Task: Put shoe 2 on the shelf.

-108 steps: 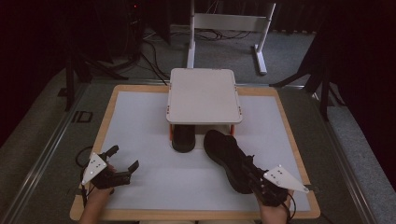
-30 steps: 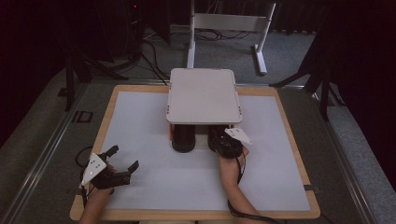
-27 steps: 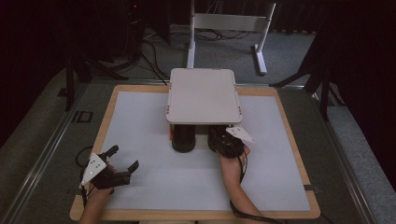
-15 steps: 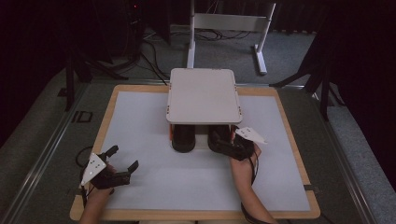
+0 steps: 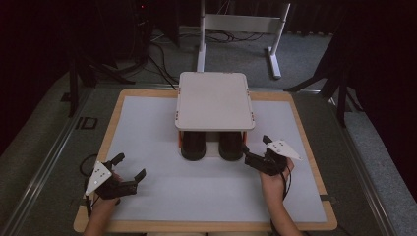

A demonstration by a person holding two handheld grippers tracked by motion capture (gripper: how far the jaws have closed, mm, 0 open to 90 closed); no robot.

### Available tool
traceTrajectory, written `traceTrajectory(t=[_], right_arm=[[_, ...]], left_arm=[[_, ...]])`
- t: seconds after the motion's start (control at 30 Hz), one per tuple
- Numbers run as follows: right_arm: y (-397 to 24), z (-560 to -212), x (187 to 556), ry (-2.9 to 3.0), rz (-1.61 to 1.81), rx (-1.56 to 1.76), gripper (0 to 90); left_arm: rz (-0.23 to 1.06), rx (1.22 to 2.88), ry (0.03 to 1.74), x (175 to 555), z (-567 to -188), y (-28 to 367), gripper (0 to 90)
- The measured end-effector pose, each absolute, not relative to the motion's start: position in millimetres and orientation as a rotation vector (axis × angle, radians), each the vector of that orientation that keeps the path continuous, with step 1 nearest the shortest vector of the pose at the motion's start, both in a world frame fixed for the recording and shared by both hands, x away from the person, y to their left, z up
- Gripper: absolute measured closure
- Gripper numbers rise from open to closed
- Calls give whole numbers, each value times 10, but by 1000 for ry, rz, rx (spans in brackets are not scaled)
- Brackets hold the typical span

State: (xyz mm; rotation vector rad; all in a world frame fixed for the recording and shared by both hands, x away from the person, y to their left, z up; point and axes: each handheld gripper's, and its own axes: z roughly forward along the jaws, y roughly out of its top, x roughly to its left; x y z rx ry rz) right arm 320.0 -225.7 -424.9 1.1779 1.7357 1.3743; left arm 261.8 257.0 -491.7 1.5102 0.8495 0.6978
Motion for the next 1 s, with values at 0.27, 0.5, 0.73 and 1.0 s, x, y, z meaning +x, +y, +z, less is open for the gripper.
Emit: traceTrajectory(t=[0.27, 0.5, 0.73, 1.0], right_arm=[[-2515, -4396, 3139, 1726, 1301, 1192, 134], [-2699, -4509, 3125, 1728, 1269, 1237, 131], [-2877, -4605, 3096, 1724, 1234, 1271, 131], [-2964, -4643, 3044, 1725, 1200, 1287, 136]], left_arm=[[697, 1509, 851, 2619, -4917, 2570, 8], [695, 1510, 852, 2621, -4917, 2570, 8], [696, 1510, 852, 2620, -4917, 2571, 8], [697, 1505, 851, 2617, -4918, 2571, 7]])
